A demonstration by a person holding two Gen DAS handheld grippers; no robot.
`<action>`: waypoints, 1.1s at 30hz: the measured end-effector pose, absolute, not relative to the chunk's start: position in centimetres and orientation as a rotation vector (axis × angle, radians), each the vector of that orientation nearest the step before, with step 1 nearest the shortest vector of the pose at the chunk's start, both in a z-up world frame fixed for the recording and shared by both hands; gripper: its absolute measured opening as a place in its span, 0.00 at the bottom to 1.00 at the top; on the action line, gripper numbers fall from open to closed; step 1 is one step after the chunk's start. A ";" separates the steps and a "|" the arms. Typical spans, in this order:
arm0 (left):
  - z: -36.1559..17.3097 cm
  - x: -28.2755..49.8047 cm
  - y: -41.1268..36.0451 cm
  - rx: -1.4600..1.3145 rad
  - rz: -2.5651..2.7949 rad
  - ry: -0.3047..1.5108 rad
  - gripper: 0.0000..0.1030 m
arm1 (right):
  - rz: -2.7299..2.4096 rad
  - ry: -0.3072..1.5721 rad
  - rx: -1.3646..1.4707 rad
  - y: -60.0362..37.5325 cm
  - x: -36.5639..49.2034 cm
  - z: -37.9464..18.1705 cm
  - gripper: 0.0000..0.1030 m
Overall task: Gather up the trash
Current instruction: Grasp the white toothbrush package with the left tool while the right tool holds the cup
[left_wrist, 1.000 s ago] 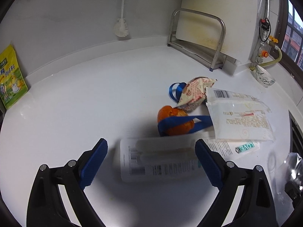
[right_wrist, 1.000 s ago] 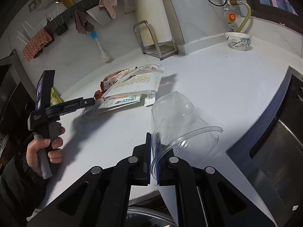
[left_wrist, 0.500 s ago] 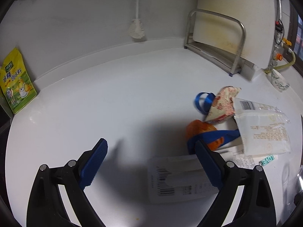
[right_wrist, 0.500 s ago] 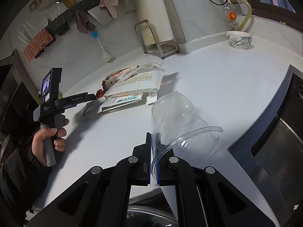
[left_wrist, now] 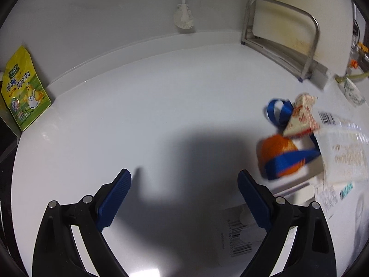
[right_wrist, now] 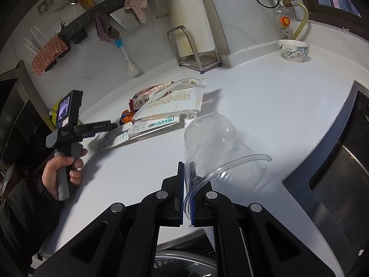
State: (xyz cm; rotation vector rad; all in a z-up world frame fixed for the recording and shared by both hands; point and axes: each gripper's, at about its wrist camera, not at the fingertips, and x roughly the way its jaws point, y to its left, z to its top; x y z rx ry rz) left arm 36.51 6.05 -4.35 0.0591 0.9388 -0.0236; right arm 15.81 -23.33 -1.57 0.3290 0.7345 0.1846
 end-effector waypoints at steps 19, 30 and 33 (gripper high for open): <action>-0.2 23.3 -1.2 0.146 -0.250 0.790 0.91 | 0.153 0.701 0.363 -25.5 13.3 -0.5 0.04; -4.0 26.4 -6.0 0.196 -0.346 0.921 0.91 | 0.144 0.696 0.370 -26.5 13.0 -0.4 0.04; -4.4 27.2 -6.2 0.205 -0.339 0.941 0.91 | 0.147 0.698 0.376 -26.6 13.1 -0.6 0.04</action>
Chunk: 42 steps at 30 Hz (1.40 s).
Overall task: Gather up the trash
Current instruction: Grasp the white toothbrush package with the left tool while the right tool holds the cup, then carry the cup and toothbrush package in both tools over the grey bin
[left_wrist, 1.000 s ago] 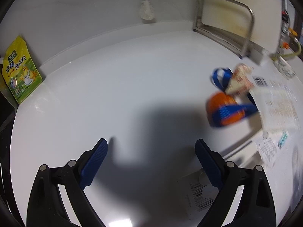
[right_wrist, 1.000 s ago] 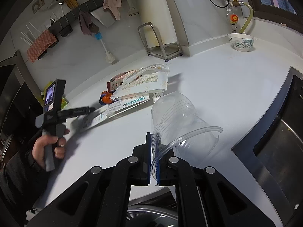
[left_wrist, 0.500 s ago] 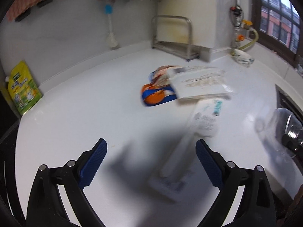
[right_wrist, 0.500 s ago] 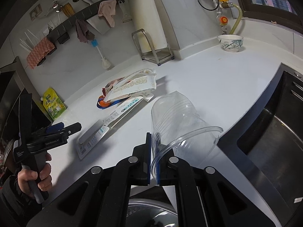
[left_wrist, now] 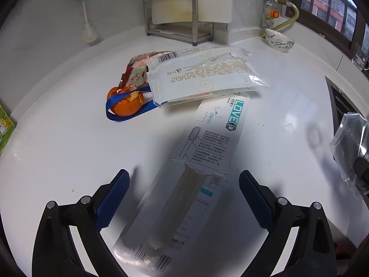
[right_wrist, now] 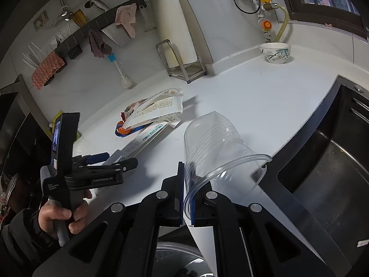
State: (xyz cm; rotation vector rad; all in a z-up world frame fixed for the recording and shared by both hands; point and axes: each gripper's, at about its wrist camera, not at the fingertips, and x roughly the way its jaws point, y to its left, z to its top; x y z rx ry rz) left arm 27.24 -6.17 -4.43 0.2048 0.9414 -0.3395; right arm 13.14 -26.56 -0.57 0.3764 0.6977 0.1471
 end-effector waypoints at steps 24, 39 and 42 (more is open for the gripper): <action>-2.8 23.7 -5.9 0.142 -0.414 0.912 0.47 | 0.156 0.714 0.374 -25.4 12.0 -1.2 0.04; 0.5 17.4 -2.3 0.097 -0.366 0.841 0.47 | 0.157 0.709 0.381 -24.2 8.6 -0.5 0.04; 1.0 15.5 -1.8 0.114 -0.347 0.820 0.47 | 0.160 0.708 0.380 -23.7 7.7 -0.4 0.04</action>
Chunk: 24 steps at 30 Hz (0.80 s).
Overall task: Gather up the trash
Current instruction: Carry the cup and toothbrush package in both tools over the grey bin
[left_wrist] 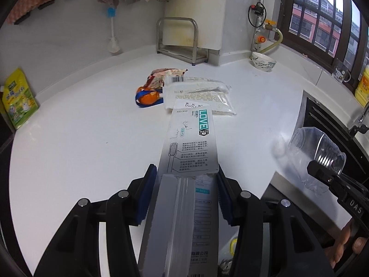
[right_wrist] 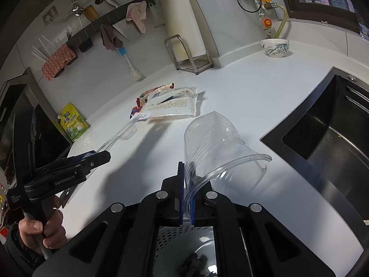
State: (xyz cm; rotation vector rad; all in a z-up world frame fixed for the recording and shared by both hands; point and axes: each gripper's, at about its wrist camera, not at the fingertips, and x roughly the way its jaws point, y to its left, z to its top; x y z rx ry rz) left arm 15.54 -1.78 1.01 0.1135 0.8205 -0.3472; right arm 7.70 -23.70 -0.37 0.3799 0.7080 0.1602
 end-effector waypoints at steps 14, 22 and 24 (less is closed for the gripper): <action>0.9 4.7 -1.7 0.134 -0.401 0.794 0.47 | 0.165 0.734 0.330 -21.5 0.1 -0.3 0.04; -0.6 -0.3 -2.5 0.139 -0.440 0.826 0.47 | 0.172 0.799 0.299 -20.3 -4.2 -2.5 0.04; -1.0 -1.1 -2.7 0.141 -0.448 0.838 0.47 | 0.168 0.816 0.293 -20.2 -5.0 -3.1 0.04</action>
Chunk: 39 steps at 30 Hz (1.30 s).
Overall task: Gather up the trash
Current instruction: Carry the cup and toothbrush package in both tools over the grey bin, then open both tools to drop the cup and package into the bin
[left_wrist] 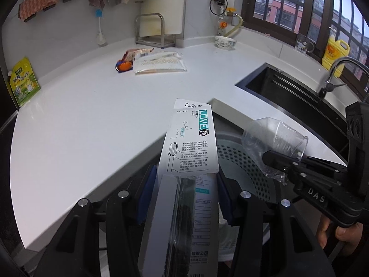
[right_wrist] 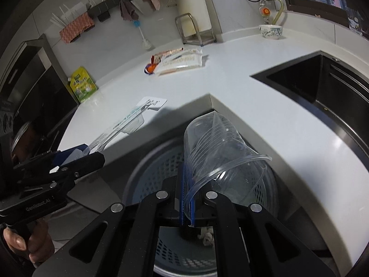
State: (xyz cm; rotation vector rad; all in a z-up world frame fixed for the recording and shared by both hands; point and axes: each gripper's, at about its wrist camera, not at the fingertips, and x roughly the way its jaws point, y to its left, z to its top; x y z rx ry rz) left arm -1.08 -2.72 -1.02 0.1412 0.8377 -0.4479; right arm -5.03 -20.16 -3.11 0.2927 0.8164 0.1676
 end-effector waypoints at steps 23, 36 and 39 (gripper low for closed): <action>-6.8 -1.7 -4.5 0.135 -0.452 0.983 0.68 | 0.140 0.948 0.368 -20.7 -6.6 -8.5 0.47; -6.9 -1.2 -3.3 0.098 -0.412 0.984 0.78 | 0.128 0.920 0.403 -21.8 -7.0 -7.8 0.52; -6.6 -1.1 -2.8 0.091 -0.395 0.972 0.78 | 0.131 0.906 0.401 -21.8 -7.1 -7.5 0.53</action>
